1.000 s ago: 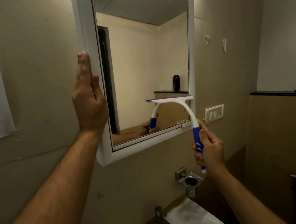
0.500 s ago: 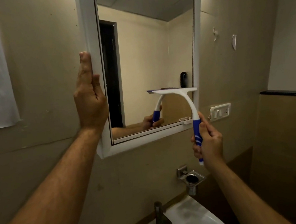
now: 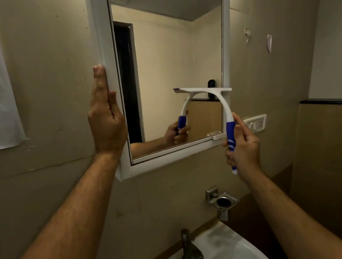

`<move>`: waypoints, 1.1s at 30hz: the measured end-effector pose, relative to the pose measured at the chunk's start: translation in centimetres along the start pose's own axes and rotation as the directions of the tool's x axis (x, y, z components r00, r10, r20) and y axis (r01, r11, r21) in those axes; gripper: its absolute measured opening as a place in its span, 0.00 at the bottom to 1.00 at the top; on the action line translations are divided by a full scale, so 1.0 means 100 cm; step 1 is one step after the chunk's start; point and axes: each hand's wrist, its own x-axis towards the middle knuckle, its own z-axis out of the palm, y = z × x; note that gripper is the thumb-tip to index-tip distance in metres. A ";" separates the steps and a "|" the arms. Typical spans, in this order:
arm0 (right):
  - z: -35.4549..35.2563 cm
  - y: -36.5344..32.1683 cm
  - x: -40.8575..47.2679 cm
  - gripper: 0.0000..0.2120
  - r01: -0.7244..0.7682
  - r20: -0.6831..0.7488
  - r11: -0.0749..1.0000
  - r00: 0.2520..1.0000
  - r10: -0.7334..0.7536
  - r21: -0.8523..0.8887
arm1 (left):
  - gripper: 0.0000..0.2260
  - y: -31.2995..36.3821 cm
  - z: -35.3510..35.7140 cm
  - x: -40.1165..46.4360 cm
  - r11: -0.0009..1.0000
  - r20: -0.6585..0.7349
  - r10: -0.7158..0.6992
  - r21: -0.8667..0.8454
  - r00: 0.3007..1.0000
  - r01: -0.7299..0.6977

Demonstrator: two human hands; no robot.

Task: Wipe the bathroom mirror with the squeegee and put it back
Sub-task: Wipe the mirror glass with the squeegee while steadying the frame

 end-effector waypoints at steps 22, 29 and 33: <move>0.010 -0.001 -0.002 0.14 0.014 0.003 1.000 1.000 -0.014 0.021 | 0.21 0.006 -0.004 -0.008 0.999 -0.004 0.000 0.045 1.000 0.000; -0.016 0.036 -0.034 0.12 -0.061 -0.016 0.995 0.998 0.060 -0.082 | 0.21 0.007 -0.004 -0.012 0.999 -0.001 -0.023 0.036 1.000 0.023; -0.006 0.006 -0.012 0.13 -0.011 -0.015 0.998 1.000 0.010 -0.068 | 0.21 0.006 -0.004 -0.015 0.999 -0.006 -0.026 0.032 1.000 0.026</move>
